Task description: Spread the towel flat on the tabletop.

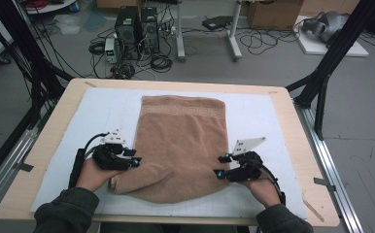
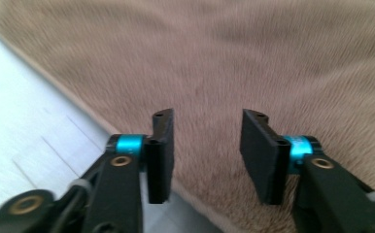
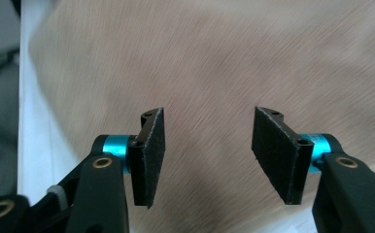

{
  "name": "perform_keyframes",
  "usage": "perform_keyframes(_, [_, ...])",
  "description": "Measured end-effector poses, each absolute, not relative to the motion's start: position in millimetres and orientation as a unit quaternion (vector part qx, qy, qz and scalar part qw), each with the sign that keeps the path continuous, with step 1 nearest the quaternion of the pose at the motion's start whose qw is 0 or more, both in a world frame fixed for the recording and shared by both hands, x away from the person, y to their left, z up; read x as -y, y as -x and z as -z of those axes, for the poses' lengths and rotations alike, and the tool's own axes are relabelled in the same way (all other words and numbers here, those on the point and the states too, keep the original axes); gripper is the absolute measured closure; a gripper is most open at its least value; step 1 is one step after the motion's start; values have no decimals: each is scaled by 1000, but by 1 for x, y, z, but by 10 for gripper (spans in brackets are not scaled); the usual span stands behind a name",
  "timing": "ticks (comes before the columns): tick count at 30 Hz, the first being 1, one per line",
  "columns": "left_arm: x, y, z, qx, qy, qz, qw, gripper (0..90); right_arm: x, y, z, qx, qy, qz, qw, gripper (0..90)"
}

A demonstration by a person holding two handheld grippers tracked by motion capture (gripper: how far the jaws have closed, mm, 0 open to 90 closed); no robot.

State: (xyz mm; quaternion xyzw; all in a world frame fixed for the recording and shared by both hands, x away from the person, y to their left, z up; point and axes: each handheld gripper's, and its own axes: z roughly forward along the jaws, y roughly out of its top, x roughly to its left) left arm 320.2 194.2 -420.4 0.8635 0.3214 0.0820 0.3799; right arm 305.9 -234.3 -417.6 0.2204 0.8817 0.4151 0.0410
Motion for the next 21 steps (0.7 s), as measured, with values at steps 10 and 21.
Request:
perform_keyframes(10, [-189,-325,433,-325,-870,-93,358,884,220,-305,440,-901,-202,-384,18,822])
perform_keyframes(21, [-196,-369,413,-385,-823,-137,396,889,222,-343,389,-885,-212,-403,92,837])
